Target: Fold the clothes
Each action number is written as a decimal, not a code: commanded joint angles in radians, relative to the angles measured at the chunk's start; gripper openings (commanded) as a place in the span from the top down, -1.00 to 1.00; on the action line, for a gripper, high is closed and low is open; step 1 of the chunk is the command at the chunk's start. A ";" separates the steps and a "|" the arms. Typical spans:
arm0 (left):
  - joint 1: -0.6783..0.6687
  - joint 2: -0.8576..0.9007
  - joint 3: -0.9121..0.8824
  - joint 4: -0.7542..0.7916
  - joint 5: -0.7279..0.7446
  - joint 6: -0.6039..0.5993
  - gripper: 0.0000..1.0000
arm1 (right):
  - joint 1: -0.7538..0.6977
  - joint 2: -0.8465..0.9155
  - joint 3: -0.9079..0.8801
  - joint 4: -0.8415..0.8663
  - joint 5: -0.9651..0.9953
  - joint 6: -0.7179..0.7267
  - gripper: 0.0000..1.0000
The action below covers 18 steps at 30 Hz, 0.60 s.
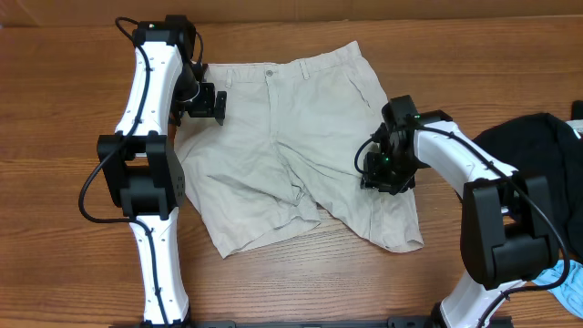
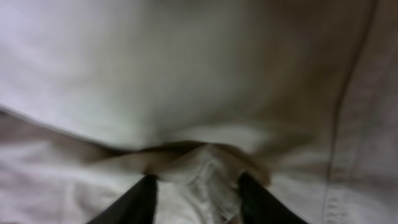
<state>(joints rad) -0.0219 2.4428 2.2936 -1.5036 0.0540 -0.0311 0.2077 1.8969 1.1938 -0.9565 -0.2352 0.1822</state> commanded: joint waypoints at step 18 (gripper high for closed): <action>0.002 -0.005 0.021 0.013 0.018 -0.018 -1.00 | 0.212 -0.277 0.048 -0.151 0.055 -0.008 0.92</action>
<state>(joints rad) -0.0219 2.4428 2.2936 -1.4925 0.0570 -0.0311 0.3714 1.6707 1.2156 -1.0958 -0.1764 0.1787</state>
